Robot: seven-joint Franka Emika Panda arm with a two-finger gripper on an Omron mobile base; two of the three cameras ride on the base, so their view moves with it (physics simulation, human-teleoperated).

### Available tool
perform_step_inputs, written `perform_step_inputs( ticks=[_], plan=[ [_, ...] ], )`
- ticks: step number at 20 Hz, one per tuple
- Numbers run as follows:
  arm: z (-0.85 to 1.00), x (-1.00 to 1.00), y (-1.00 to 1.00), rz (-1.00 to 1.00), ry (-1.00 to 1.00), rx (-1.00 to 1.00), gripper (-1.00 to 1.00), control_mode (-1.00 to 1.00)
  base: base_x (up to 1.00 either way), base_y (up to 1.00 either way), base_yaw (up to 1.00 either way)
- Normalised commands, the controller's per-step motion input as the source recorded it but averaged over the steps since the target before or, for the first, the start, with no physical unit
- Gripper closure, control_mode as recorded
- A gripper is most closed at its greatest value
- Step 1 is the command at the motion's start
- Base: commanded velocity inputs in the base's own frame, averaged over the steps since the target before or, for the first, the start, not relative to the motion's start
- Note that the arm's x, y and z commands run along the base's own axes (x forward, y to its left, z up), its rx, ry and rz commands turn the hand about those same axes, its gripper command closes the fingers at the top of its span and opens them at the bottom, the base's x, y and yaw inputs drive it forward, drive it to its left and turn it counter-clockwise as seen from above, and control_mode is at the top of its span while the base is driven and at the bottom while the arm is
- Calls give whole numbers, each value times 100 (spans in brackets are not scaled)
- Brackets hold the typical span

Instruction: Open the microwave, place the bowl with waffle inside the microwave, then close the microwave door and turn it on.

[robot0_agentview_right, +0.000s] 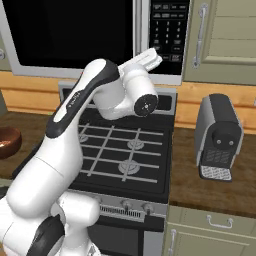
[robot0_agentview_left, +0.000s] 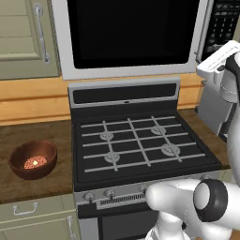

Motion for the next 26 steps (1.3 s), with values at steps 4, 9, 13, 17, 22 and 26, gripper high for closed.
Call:
perform_step_inputs(
  ticks=[4,9,13,17,22,26],
  plan=[
    [0,29,-40,0,0,6,-100,-100,0,0,0],
    [0,57,-3,0,2,1,-100,-100,0,0,0],
    [0,46,0,0,1,0,-100,-100,0,0,0],
    [0,29,0,0,0,0,-100,-100,0,0,0],
    [0,29,0,0,0,0,-100,-100,0,0,0],
    [-1,9,4,0,0,0,100,-100,0,0,0]
  ],
)
